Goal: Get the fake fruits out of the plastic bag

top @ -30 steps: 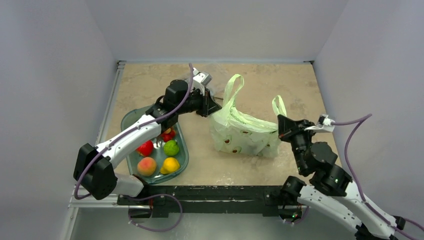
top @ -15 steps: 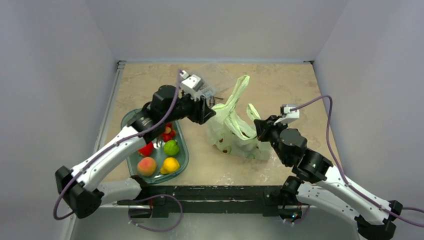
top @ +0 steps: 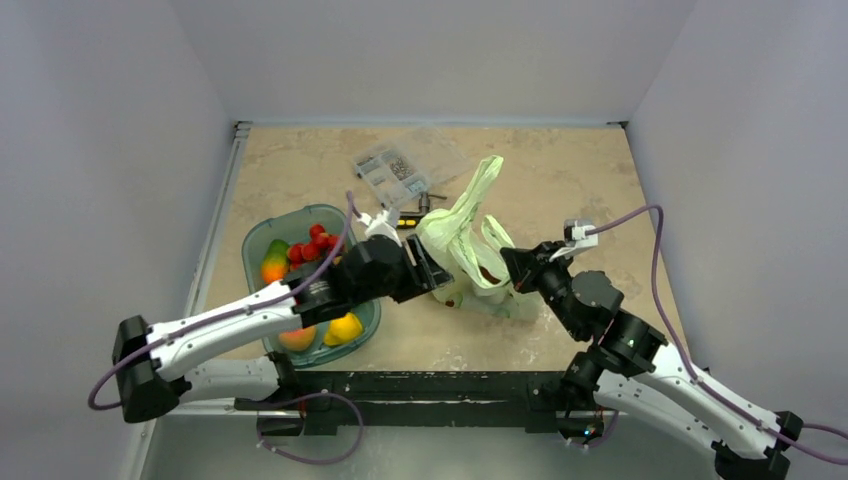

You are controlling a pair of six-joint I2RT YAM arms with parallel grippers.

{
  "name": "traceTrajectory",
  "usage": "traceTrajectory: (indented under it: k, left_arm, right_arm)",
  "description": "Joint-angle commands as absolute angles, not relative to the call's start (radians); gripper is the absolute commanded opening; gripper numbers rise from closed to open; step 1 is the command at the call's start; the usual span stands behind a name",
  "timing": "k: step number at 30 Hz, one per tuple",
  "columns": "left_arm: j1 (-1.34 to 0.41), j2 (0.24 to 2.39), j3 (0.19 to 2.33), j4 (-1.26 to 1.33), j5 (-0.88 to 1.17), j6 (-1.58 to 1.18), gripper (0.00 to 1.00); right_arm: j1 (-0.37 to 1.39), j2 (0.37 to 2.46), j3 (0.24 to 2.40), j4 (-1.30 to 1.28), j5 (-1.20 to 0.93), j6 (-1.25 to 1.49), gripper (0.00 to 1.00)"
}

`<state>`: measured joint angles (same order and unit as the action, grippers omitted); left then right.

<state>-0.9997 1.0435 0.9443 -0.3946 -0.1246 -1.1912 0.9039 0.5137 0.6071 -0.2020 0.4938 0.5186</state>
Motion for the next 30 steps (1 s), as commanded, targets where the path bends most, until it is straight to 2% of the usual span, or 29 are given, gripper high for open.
traceTrajectory:
  k: [1,5,10,19,22,30]
  left_arm:
    - [-1.149,1.162,1.003,-0.364,-0.331,-1.588,0.54]
    - [-1.177,1.276,0.989,-0.214,-0.342,-1.712,0.54]
    - [-1.201,1.334,1.011,-0.134,-0.406,-1.671,0.56]
    - [-1.250,1.212,0.927,-0.138,-0.575,-1.621,0.62]
    - [-1.250,1.204,0.941,-0.180,-0.608,-1.653,0.69]
    - [-1.250,1.288,1.013,-0.196,-0.603,-1.642,0.68]
  right_arm:
    - [0.904,0.482,0.597,-0.144,0.435,0.554,0.00]
    - [0.904,0.481,0.596,-0.141,0.420,0.560,0.00]
    - [0.904,0.482,0.590,-0.135,0.377,0.566,0.00]
    - [0.904,0.460,0.612,-0.203,0.412,0.572,0.00]
    - [0.904,0.463,0.622,-0.217,0.409,0.577,0.00]
    - [0.903,0.502,0.680,-0.254,0.367,0.575,0.00]
